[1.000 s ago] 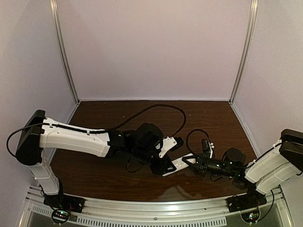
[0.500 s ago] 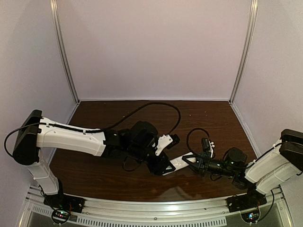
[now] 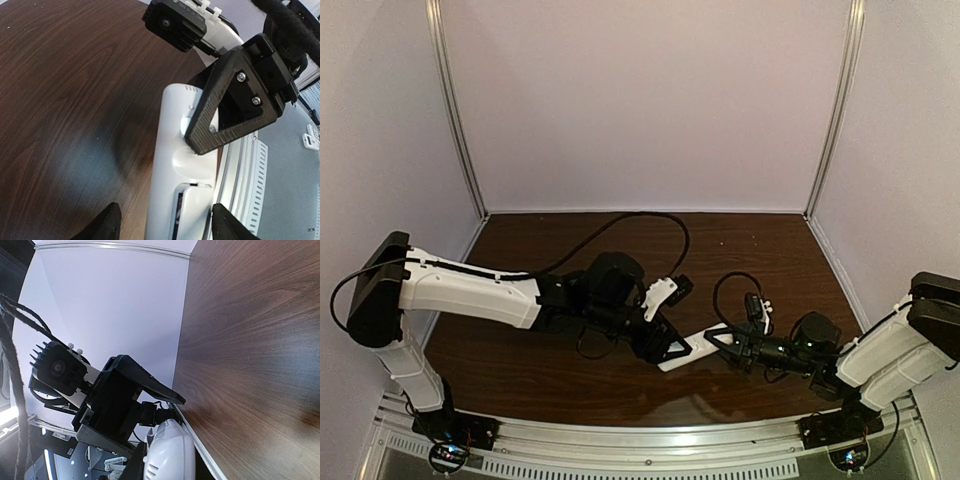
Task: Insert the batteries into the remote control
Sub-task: Load the battery cover onto the remote control without the battery cover.
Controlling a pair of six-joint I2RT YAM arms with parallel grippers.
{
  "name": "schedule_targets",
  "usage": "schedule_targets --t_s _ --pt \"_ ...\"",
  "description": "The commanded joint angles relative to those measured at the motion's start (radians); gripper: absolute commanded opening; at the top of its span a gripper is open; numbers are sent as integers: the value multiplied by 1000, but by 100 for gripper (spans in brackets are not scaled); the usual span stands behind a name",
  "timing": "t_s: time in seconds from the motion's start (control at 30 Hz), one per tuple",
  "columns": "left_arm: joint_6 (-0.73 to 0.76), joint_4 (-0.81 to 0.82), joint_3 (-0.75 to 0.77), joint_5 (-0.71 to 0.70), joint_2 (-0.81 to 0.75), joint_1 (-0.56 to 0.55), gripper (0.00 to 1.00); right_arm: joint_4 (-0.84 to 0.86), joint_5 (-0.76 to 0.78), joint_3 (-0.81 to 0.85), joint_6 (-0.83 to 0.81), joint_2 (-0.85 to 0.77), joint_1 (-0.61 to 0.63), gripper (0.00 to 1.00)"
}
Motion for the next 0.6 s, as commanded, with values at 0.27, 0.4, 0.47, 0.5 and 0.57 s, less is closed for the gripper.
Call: schedule_targets --t_s 0.27,0.4,0.47,0.5,0.57 --pt "-44 90 -35 62 -2 21 59 235 -11 6 2 11 7 0" --pt "-34 98 -35 88 0 22 61 235 -10 6 -1 13 7 0" --pt "-33 99 -35 93 -1 22 60 235 -10 7 0 15 6 0" --pt "-33 97 -35 90 -2 21 60 238 -9 6 0 18 7 0" --pt "-36 93 -35 77 -4 21 60 244 -9 5 1 17 6 0"
